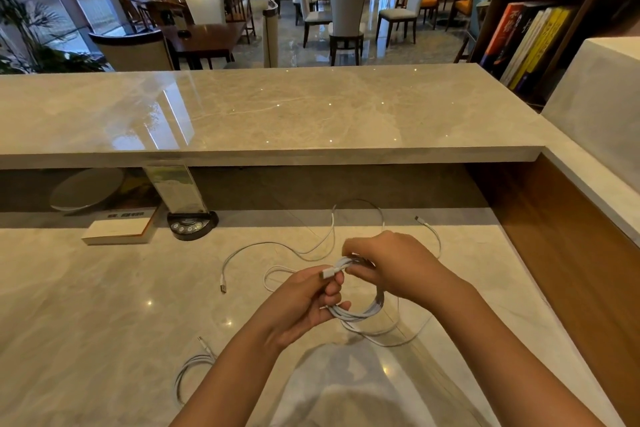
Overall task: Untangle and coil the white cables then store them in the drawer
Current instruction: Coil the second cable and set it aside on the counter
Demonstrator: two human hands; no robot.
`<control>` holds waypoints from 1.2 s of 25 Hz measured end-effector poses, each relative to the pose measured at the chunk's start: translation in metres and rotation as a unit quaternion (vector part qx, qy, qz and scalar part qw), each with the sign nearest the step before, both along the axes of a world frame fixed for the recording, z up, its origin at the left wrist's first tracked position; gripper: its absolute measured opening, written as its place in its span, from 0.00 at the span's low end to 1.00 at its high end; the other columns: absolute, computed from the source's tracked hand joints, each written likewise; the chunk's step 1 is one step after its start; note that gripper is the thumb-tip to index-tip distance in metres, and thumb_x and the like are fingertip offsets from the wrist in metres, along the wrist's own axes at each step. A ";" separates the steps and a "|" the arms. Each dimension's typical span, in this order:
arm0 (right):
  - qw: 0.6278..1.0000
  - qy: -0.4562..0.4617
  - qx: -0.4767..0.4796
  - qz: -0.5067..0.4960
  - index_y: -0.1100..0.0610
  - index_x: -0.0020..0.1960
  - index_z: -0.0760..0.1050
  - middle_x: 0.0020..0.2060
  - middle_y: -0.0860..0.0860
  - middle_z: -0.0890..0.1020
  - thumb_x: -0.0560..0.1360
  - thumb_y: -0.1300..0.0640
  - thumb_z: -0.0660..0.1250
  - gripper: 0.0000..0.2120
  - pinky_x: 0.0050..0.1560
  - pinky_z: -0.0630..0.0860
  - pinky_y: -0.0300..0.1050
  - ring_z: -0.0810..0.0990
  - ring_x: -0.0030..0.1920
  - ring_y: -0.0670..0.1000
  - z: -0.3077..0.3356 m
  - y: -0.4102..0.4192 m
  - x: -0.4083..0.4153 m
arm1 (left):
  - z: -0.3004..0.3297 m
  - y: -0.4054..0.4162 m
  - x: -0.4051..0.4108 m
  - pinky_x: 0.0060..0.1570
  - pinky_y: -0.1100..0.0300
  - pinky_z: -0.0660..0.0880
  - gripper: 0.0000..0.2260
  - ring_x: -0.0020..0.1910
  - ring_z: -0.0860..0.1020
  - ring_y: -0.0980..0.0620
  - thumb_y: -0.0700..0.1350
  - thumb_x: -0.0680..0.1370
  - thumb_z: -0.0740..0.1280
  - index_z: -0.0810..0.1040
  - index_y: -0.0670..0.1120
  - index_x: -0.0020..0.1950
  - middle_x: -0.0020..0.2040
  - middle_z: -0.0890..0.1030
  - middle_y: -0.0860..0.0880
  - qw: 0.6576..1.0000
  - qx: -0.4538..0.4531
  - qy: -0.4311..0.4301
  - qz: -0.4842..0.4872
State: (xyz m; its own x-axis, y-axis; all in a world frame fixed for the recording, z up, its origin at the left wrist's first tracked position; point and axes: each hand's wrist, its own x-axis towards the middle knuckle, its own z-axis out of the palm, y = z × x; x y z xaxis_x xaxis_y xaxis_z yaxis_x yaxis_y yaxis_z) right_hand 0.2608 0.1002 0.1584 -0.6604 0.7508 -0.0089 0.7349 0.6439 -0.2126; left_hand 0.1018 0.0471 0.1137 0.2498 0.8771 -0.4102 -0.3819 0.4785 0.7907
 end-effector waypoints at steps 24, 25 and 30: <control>0.918 0.212 -0.314 -0.116 0.58 0.52 0.80 0.32 0.53 0.81 0.75 0.64 0.64 0.09 0.29 0.74 0.37 0.75 0.26 0.47 -0.017 0.011 0.021 | -0.013 -0.005 0.000 0.48 0.56 0.79 0.12 0.34 0.78 0.54 0.34 0.78 0.61 0.79 0.42 0.58 0.36 0.78 0.45 0.997 0.026 0.058 0.052; 0.911 0.221 -0.326 -0.124 0.58 0.52 0.80 0.32 0.53 0.81 0.75 0.64 0.64 0.09 0.29 0.75 0.37 0.75 0.26 0.47 -0.018 0.011 0.021 | -0.016 -0.005 0.000 0.48 0.57 0.79 0.13 0.35 0.79 0.54 0.34 0.78 0.61 0.79 0.45 0.58 0.37 0.78 0.44 0.990 0.057 0.120 0.056; 0.878 0.235 -0.392 -0.146 0.60 0.53 0.80 0.33 0.54 0.82 0.75 0.66 0.64 0.10 0.31 0.77 0.37 0.78 0.28 0.45 -0.032 0.014 0.012 | -0.022 -0.005 -0.017 0.43 0.63 0.79 0.15 0.38 0.81 0.55 0.34 0.77 0.62 0.80 0.48 0.58 0.42 0.82 0.47 0.961 0.100 0.250 0.056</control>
State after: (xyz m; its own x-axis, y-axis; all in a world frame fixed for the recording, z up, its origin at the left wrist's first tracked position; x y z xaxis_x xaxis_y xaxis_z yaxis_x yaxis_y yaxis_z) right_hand 0.2727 0.1145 0.1266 -0.5096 0.7736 -0.3765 0.5573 -0.0365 -0.8295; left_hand 0.0848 0.0423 0.0915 -0.0353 0.9610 -0.2741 0.0305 0.2752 0.9609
